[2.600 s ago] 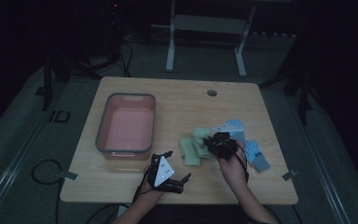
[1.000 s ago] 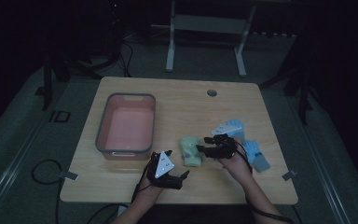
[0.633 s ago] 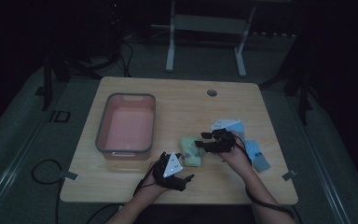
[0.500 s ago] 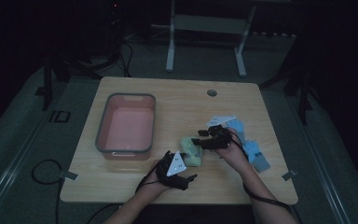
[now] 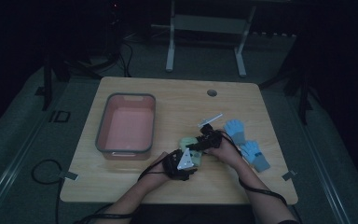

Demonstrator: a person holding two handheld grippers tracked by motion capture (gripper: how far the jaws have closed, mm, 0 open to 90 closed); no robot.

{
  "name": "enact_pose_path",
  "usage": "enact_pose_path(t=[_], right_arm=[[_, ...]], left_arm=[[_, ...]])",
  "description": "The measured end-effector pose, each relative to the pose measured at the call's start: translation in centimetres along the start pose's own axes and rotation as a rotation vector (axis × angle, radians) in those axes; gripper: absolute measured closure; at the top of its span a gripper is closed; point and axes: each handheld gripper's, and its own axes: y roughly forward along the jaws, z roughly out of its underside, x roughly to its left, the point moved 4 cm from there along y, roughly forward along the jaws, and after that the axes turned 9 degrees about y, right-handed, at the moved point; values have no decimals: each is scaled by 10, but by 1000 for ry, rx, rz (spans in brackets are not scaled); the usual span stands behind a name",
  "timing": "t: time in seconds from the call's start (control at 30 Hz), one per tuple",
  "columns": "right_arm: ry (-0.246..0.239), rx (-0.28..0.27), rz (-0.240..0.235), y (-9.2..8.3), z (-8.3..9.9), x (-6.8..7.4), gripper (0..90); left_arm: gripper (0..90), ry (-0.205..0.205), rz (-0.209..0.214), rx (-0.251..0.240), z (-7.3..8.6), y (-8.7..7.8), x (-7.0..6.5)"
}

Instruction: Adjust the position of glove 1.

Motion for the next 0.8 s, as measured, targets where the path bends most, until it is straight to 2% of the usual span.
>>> enact_pose_path(t=[0.07, 0.17, 0.23, 0.37, 0.43, 0.5, 0.67, 0.8], right_arm=[[3, -1, -3, -1, 1, 0, 526], [0, -6, 11, -2, 1, 2, 589], [-3, -10, 28, -3, 0, 5, 631], [-10, -29, 44, -5, -1, 9, 687], [6, -37, 36, -7, -3, 10, 700], [4, -40, 36, -9, -4, 12, 705], [7, -70, 13, -19, -12, 21, 708], [3, -99, -1, -29, -21, 28, 708]], left_arm=[[420, 14, -12, 10, -1, 1, 0], [489, 36, -32, 31, -1, 1, 2], [589, 61, -61, 55, -2, 1, 4], [695, 14, -40, 58, -6, -4, 9], [712, -8, -26, 59, -8, -6, 13], [720, -13, -12, 66, -10, -10, 17], [723, 1, -6, 73, -19, -23, 25], [725, 32, -20, 85, -26, -35, 31]])
